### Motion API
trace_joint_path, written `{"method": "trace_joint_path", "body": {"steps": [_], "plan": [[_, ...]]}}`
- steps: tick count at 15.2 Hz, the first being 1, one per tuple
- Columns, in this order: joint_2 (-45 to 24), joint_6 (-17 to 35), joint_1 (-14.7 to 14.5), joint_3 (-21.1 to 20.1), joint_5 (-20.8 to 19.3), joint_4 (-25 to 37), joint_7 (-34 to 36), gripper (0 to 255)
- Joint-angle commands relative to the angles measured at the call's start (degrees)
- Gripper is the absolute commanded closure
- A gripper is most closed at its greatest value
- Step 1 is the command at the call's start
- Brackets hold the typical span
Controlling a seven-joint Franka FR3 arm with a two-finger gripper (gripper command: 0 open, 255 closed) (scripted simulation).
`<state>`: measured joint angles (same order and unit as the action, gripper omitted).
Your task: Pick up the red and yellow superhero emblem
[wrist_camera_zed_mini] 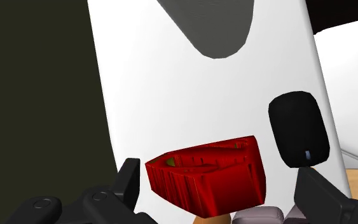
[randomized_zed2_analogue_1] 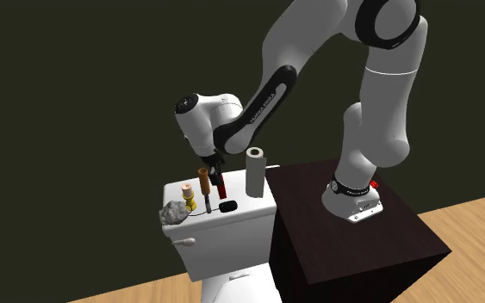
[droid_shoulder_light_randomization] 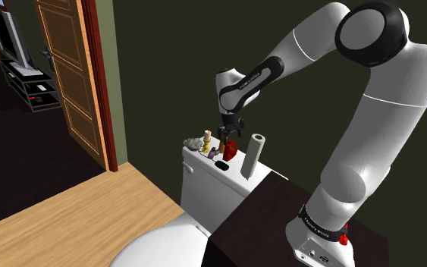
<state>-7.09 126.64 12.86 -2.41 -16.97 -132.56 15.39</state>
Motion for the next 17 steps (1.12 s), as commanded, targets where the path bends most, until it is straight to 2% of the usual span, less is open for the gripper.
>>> {"method": "trace_joint_path", "body": {"steps": [1, 6, 7, 17], "plan": [[-1.4, 1.5, 0.1, 0.1, -0.5, -0.2, 0.5, 0], [-3.6, 4.0, 0.0, 0.3, -1.3, -0.5, 1.5, 0], [-3.6, 4.1, 0.1, 0.3, -1.3, -0.6, 1.5, 255], [-3.0, 3.3, 0.1, 0.3, -1.0, -0.5, 1.2, 255]]}}
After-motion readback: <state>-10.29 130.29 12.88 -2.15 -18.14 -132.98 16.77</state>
